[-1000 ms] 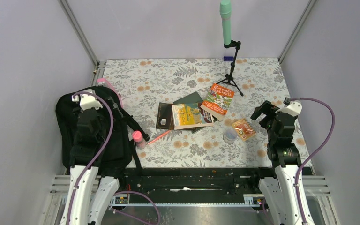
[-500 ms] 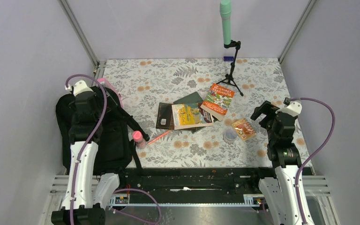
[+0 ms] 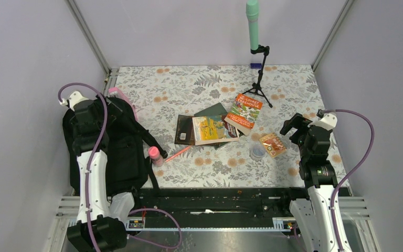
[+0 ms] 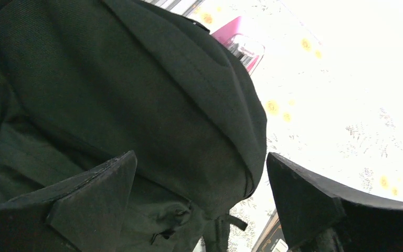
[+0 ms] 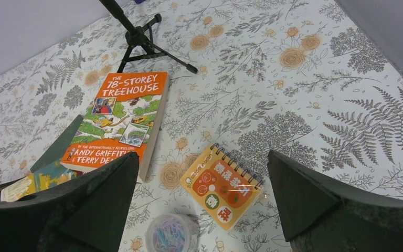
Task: Pack the student bag
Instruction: Pick up the student bag at the corner of the board.
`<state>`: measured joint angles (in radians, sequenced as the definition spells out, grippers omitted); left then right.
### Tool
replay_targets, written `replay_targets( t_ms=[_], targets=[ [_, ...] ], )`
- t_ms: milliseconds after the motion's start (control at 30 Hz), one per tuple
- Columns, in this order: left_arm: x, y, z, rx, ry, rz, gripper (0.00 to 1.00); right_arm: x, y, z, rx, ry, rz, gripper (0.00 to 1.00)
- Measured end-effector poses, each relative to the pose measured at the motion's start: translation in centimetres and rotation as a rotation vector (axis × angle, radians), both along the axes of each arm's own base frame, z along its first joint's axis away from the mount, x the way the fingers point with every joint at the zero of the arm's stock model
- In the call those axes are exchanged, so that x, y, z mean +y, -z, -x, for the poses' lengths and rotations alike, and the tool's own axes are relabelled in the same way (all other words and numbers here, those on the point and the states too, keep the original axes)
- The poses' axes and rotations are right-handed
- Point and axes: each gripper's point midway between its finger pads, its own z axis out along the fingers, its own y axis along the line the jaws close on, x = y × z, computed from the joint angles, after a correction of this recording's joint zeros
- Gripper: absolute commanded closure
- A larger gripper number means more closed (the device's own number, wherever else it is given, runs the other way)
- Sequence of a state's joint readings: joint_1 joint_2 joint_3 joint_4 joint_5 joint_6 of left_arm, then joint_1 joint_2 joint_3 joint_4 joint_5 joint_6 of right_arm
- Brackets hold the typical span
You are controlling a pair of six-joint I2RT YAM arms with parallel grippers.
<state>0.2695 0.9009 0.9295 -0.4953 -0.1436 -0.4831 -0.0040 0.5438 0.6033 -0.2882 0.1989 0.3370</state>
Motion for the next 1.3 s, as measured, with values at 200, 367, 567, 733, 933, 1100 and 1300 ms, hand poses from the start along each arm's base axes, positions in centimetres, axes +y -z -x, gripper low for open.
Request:
replay_targets(
  t_ms=[200, 367, 567, 733, 933, 1100, 1300],
  targets=[
    [-0.3, 1.0, -1.8, 0.005, 0.022, 0.045, 0.01, 0.2, 0.0, 0.0, 0.001, -0.009, -0.003, 0.00],
    [-0.3, 2.5, -2.7, 0.040, 0.020, 0.081, 0.06, 0.2, 0.0, 0.0, 0.002, -0.009, -0.003, 0.00],
    [0.2, 1.9, -3.9, 0.019, 0.012, 0.094, 0.14, 0.2, 0.4, -0.2, 0.017, -0.010, -0.004, 0.00],
    [0.4, 2.3, -4.4, 0.023, 0.008, 0.106, 0.49, 0.2, 0.4, -0.2, 0.019, -0.009, -0.003, 0.00],
    [0.6, 2.7, -4.5, 0.032, 0.007, 0.110, 0.92, 0.2, 0.5, -0.2, 0.023, -0.009, -0.003, 0.00],
    [1.1, 1.8, -3.3, 0.017, -0.015, 0.060, 1.00, 0.2, 0.5, -0.2, 0.023, -0.009, -0.003, 0.00],
    [1.9, -1.5, 0.5, -0.075, -0.093, -0.037, 1.00, 0.2, 0.6, -0.1, 0.033, -0.010, 0.000, 0.01]
  ],
)
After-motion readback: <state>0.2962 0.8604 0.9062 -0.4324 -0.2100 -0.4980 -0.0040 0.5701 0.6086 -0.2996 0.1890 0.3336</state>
